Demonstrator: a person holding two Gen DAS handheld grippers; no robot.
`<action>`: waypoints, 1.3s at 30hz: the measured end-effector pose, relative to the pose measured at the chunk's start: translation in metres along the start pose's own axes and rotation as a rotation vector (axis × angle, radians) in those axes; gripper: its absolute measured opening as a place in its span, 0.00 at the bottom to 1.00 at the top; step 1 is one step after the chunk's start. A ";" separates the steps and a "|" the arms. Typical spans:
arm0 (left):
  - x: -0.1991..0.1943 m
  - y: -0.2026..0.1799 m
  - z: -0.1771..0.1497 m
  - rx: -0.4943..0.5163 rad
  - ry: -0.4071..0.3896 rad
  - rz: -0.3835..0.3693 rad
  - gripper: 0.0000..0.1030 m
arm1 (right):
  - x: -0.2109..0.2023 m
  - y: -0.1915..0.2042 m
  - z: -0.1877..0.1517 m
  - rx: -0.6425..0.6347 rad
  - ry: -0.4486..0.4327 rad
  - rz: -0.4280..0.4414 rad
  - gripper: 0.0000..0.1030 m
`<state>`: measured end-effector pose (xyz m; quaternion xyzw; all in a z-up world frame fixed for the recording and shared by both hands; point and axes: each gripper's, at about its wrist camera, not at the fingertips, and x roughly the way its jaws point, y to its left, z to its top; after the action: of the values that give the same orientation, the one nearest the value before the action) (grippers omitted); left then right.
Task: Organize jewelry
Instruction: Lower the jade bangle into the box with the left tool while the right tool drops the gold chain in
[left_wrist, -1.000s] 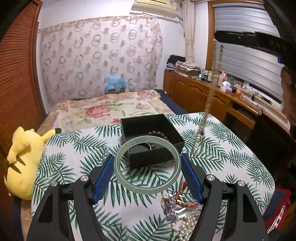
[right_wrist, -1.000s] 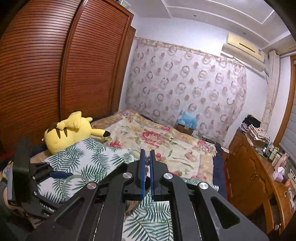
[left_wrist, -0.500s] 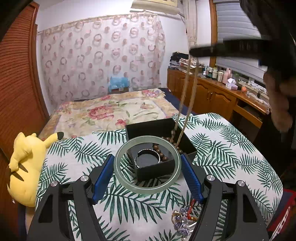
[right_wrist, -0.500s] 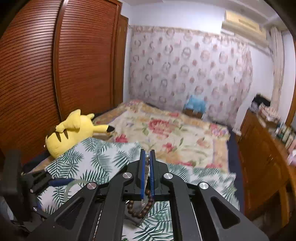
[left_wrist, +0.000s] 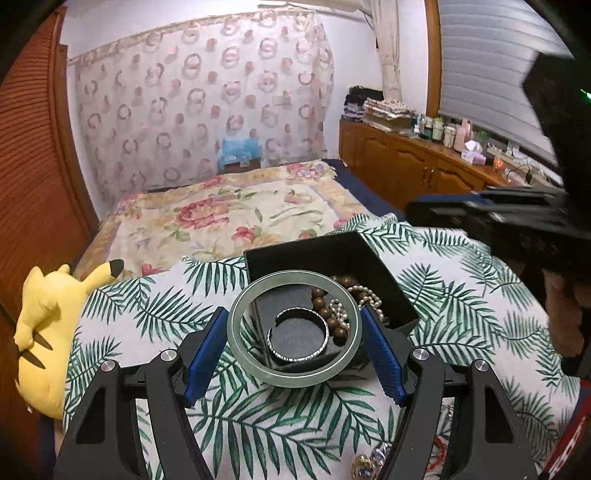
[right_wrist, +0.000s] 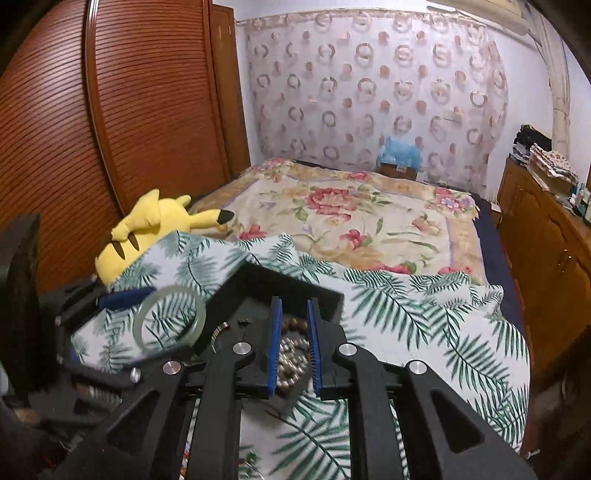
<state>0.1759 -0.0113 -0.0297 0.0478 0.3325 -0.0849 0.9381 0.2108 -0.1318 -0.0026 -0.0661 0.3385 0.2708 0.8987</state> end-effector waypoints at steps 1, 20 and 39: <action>0.006 -0.001 0.001 0.002 0.009 0.004 0.67 | -0.001 -0.003 -0.004 0.000 0.002 -0.002 0.15; 0.060 -0.005 0.032 0.025 0.080 0.060 0.67 | -0.004 -0.030 -0.056 0.031 0.035 0.002 0.15; 0.005 -0.011 0.012 0.014 0.019 0.007 0.73 | -0.033 -0.007 -0.084 0.011 0.000 0.028 0.15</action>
<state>0.1852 -0.0242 -0.0245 0.0563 0.3405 -0.0837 0.9348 0.1461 -0.1780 -0.0461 -0.0564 0.3407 0.2814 0.8953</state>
